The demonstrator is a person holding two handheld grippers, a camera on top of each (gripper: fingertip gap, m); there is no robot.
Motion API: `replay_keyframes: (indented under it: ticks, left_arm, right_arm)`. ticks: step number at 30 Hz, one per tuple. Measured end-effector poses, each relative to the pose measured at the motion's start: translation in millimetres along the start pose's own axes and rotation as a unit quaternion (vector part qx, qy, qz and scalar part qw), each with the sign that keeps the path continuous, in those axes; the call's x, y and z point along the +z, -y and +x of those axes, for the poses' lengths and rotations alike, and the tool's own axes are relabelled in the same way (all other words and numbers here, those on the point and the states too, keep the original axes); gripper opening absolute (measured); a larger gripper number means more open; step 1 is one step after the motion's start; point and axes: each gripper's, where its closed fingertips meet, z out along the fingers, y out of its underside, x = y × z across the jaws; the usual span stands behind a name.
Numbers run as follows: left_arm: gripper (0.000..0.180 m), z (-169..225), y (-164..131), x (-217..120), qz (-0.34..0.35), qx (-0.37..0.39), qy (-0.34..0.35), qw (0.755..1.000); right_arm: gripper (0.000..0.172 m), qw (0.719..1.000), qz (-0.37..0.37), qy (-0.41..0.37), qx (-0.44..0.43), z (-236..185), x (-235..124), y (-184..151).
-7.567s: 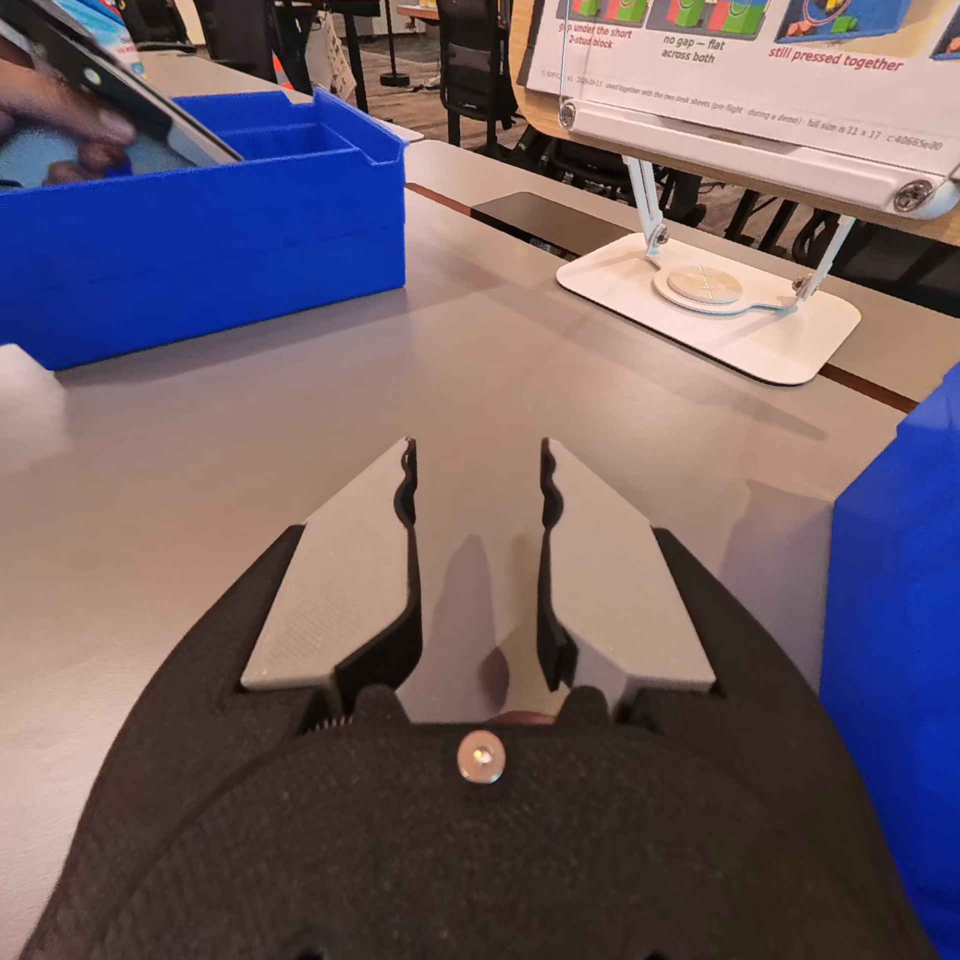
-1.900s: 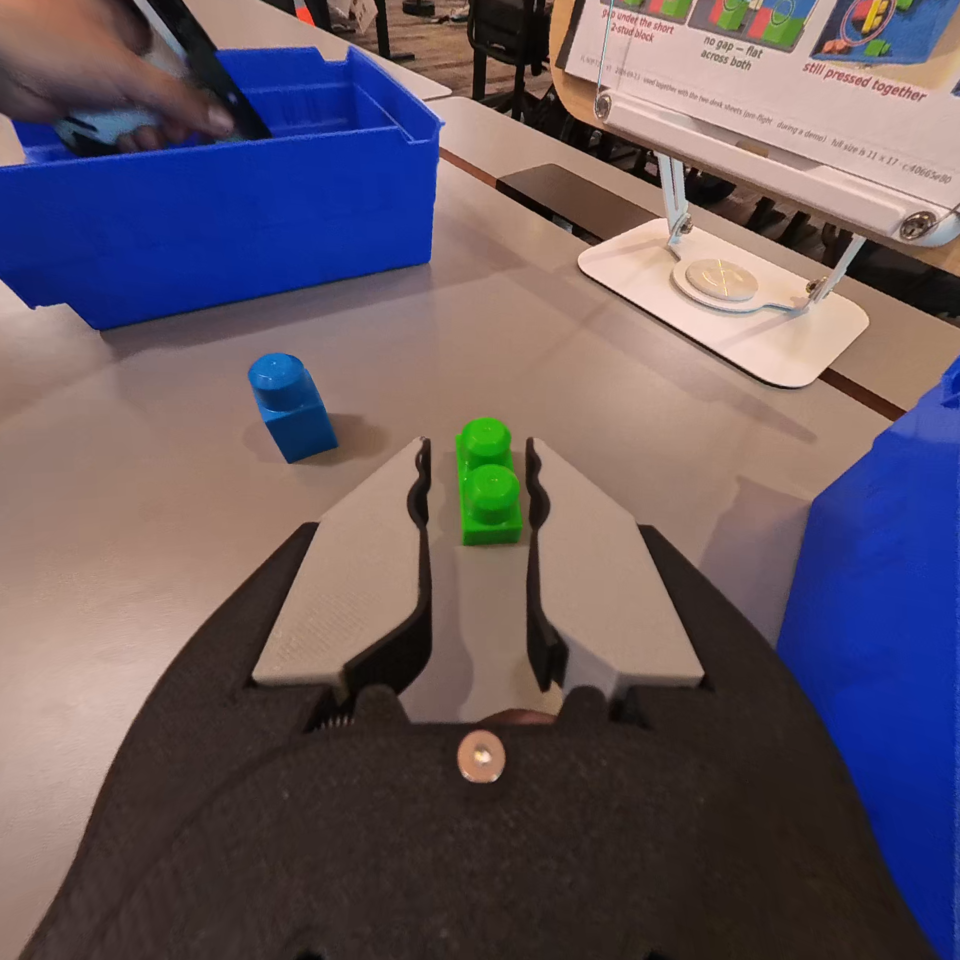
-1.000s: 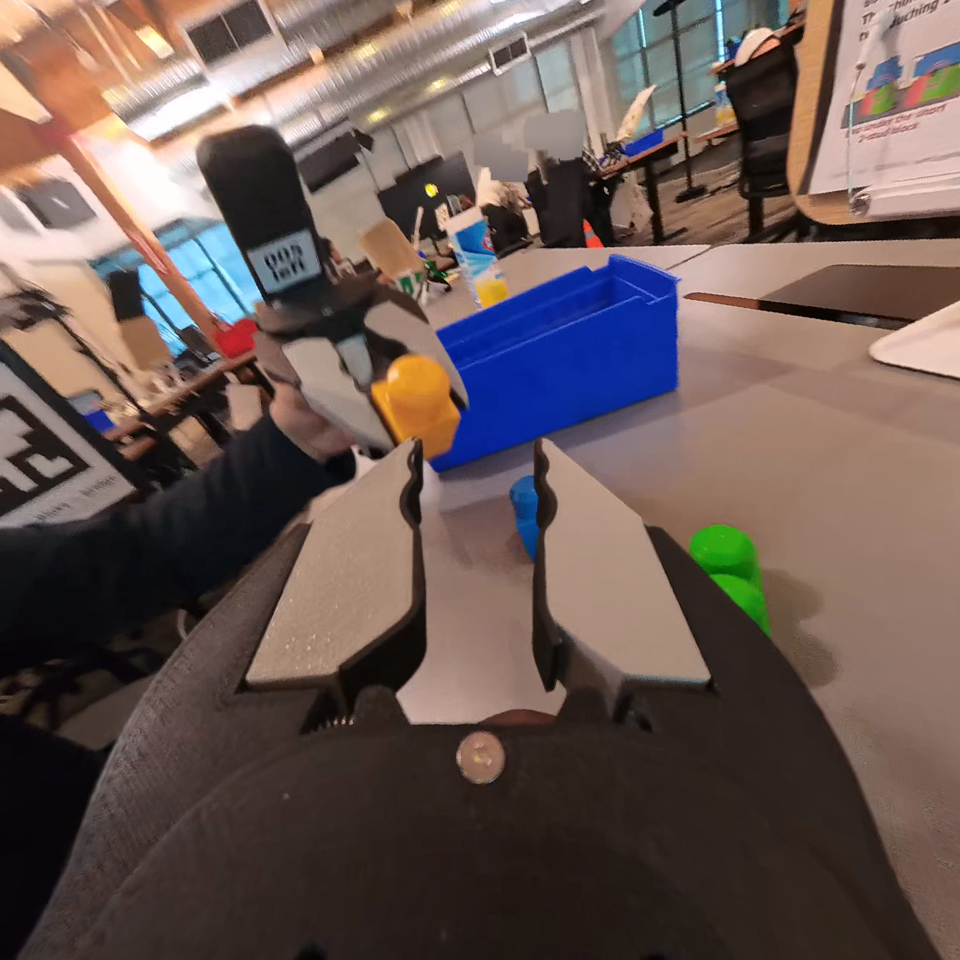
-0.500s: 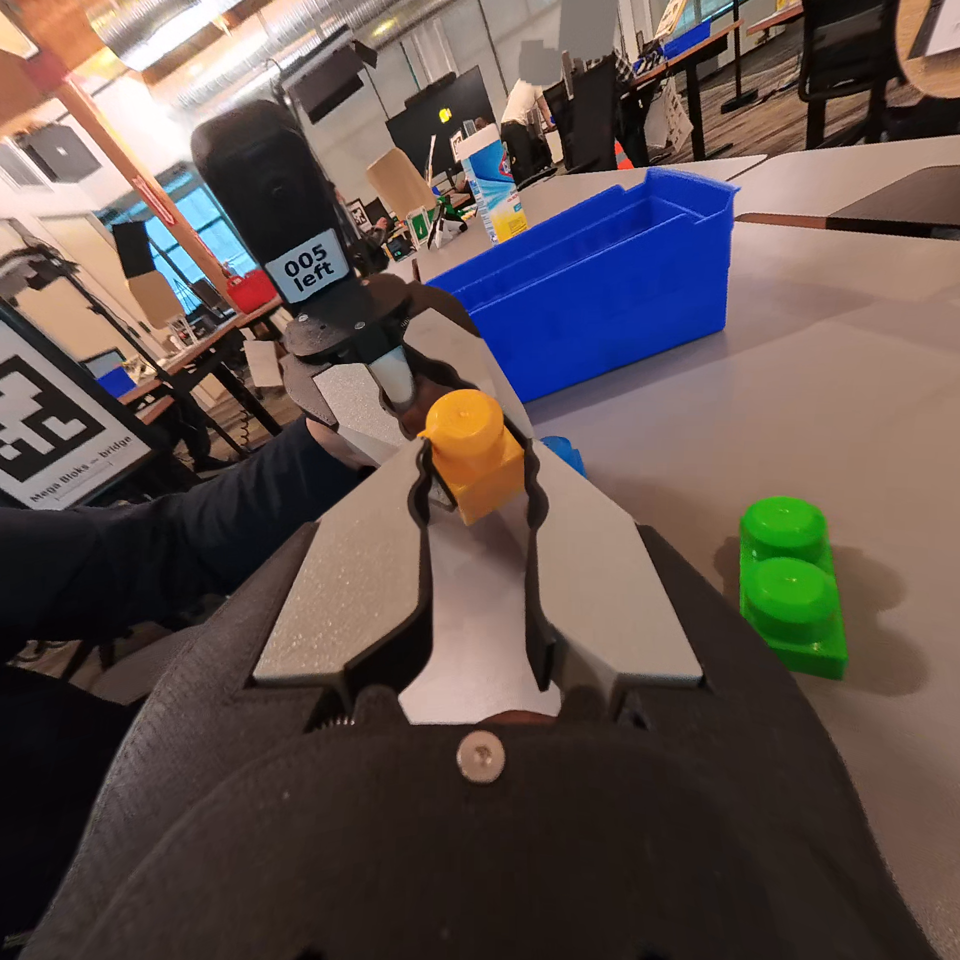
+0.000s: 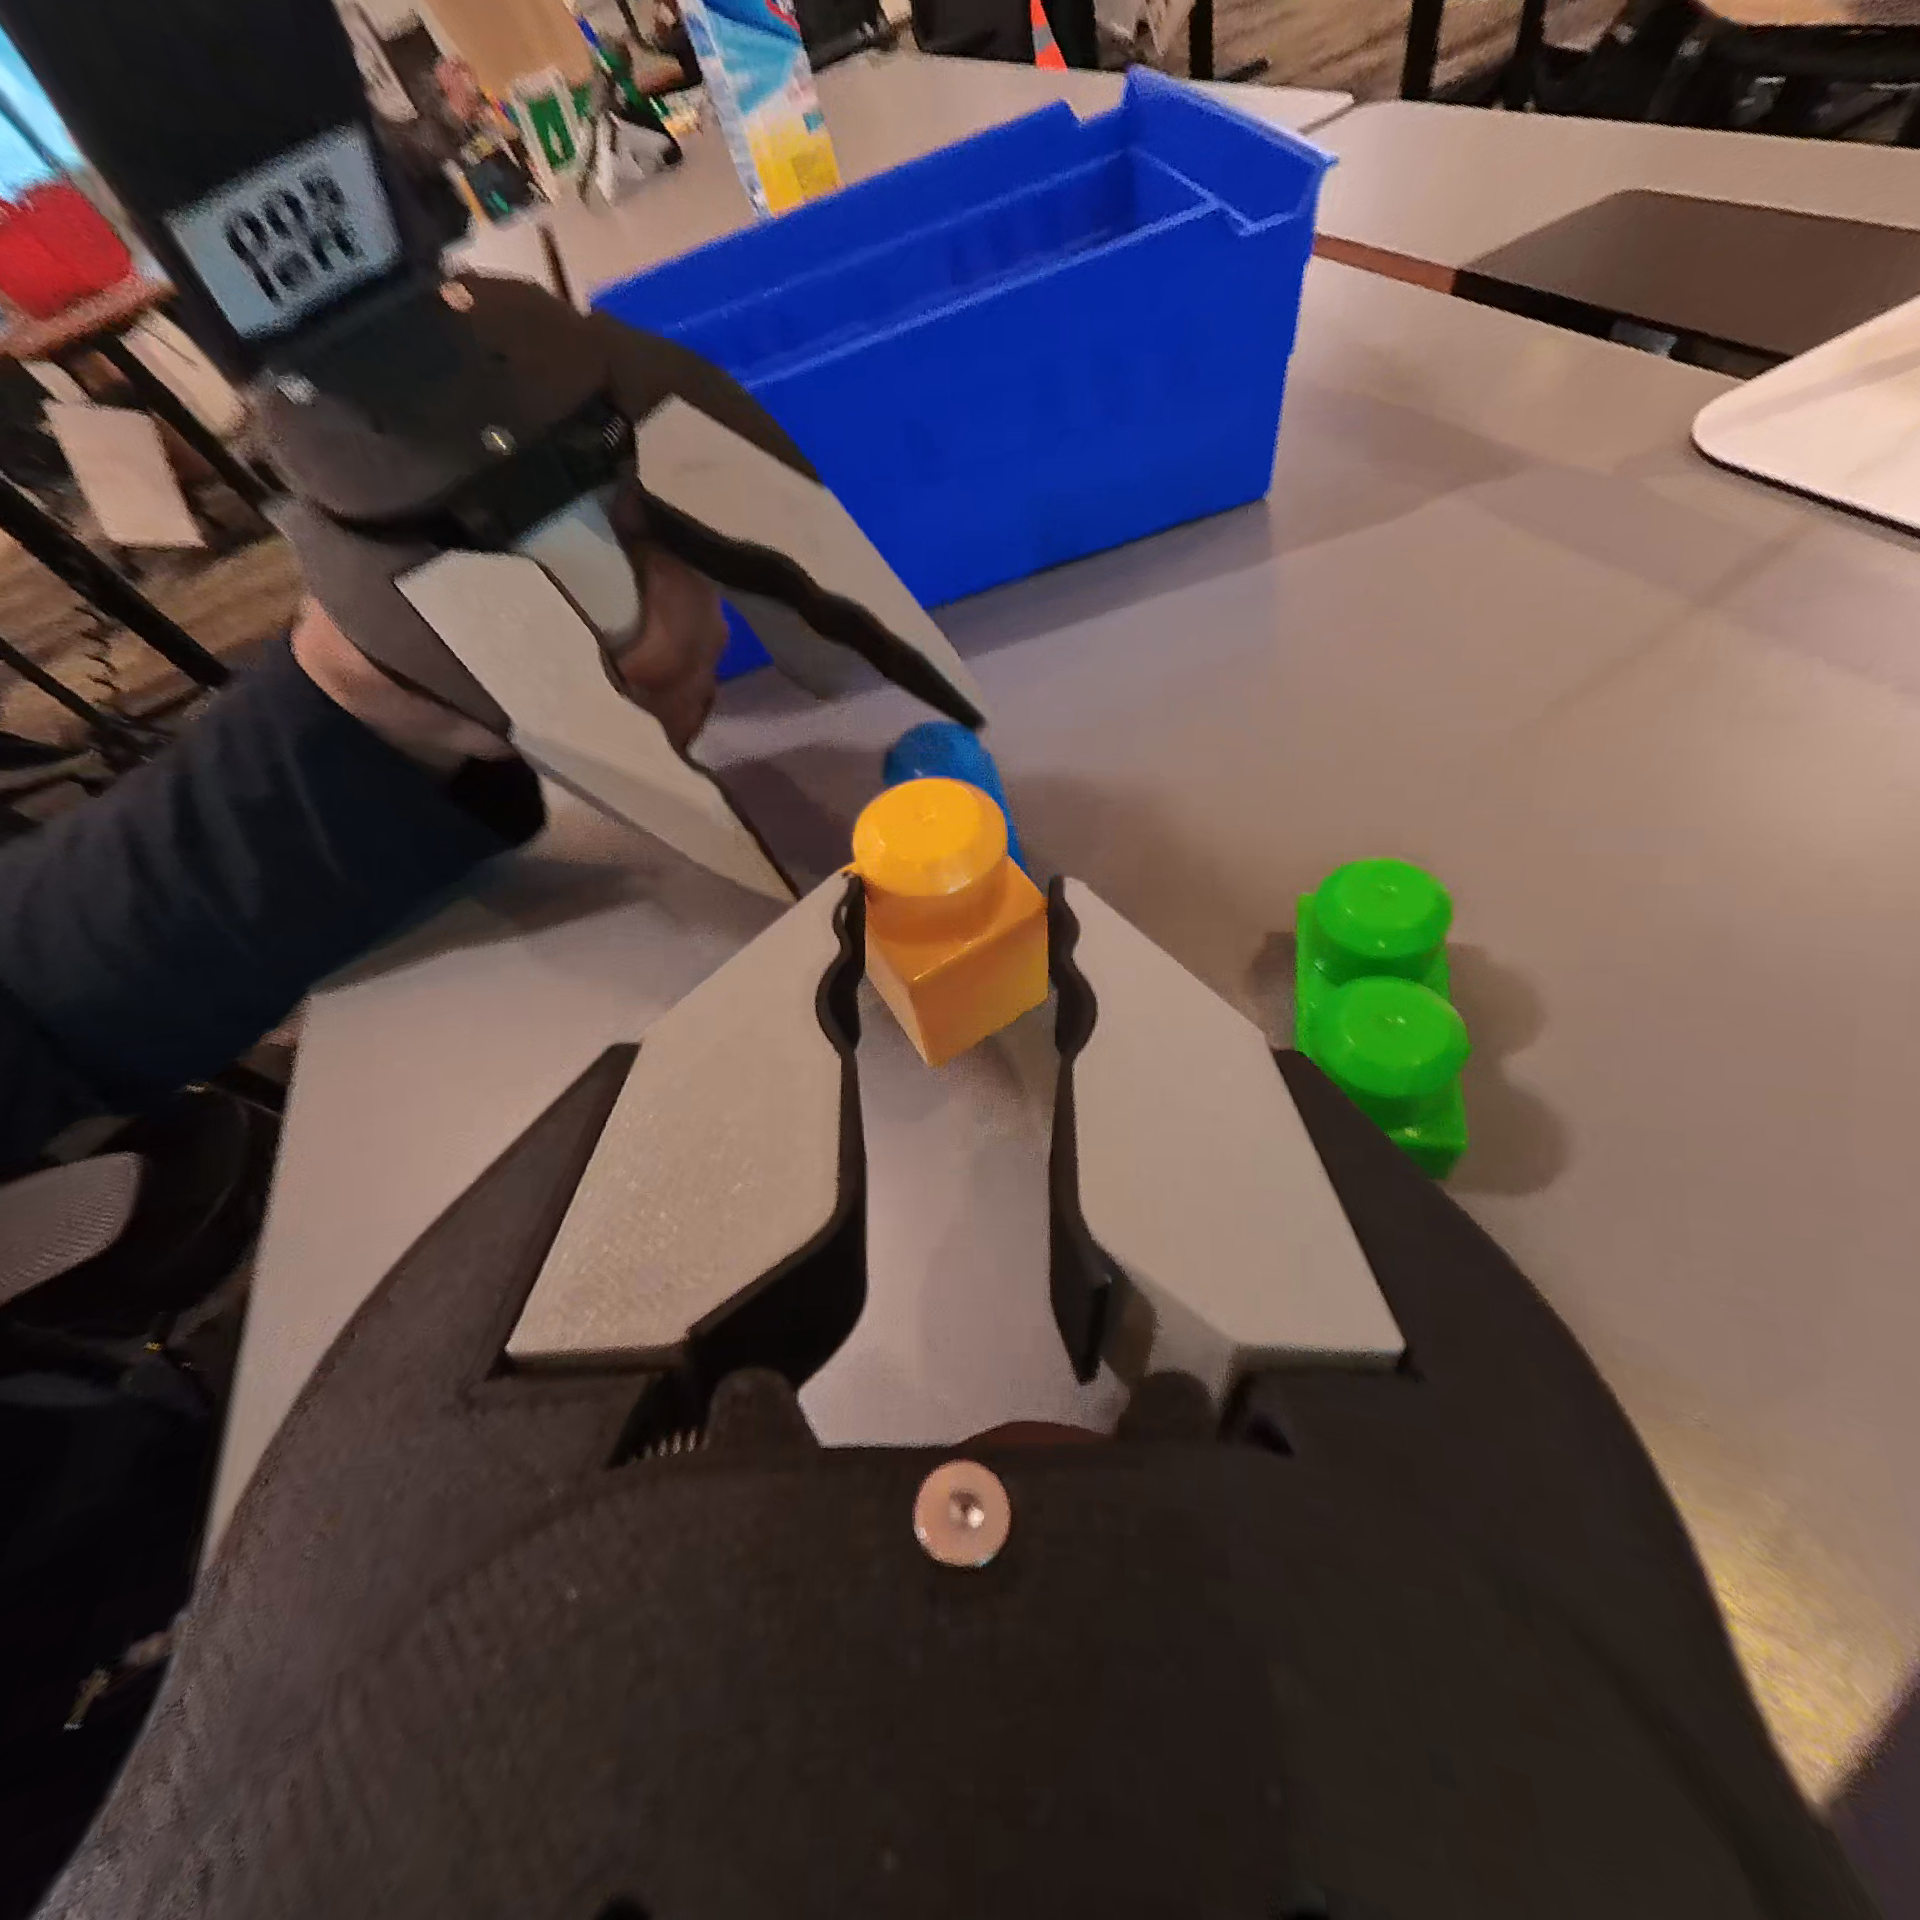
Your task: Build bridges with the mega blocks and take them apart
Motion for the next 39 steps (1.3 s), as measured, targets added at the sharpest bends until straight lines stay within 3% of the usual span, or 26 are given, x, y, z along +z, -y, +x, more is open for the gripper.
replay_keyframes:
  ticks: [7, 14, 18, 22, 26, 33, 36, 39]
  left_arm:
    - [0.054, -21, -19, -4, -0.041, -0.004, 0.037, 0.998]
    - [0.054, -34, -55, 7, -0.127, 0.020, 0.071, 0.989]
    - [0.054, -35, -69, 13, -0.160, 0.040, 0.074, 0.984]
    - [0.053, -35, -70, 15, -0.153, 0.034, 0.067, 0.985]
    - [0.047, -35, -70, 15, -0.146, 0.029, 0.057, 0.987]
    - [0.047, -31, -71, 14, -0.150, 0.027, 0.043, 0.987]
    - [0.047, -22, -72, 14, -0.155, 0.037, 0.023, 0.987]
    - [0.046, -9, -74, 11, -0.161, 0.048, -0.009, 0.986]
  right_arm:
    - [0.032, 0.990, -0.096, -0.073, -0.070, 17, 6, -29]
    - [0.032, 0.990, -0.109, -0.061, -0.067, 17, 5, -35]
    - [0.036, 0.994, -0.076, -0.049, -0.068, 16, -3, -22]
    - [0.042, 0.995, -0.028, -0.084, -0.039, 33, -17, -5]
    - [0.044, 0.981, -0.046, -0.187, -0.032, 73, -23, -13]
    - [0.047, 0.971, -0.129, -0.201, -0.016, 95, 5, -46]
    - [0.033, 0.966, -0.153, -0.205, -0.027, 99, 9, -52]
    - [0.032, 0.969, -0.154, -0.190, -0.038, 94, 11, -51]
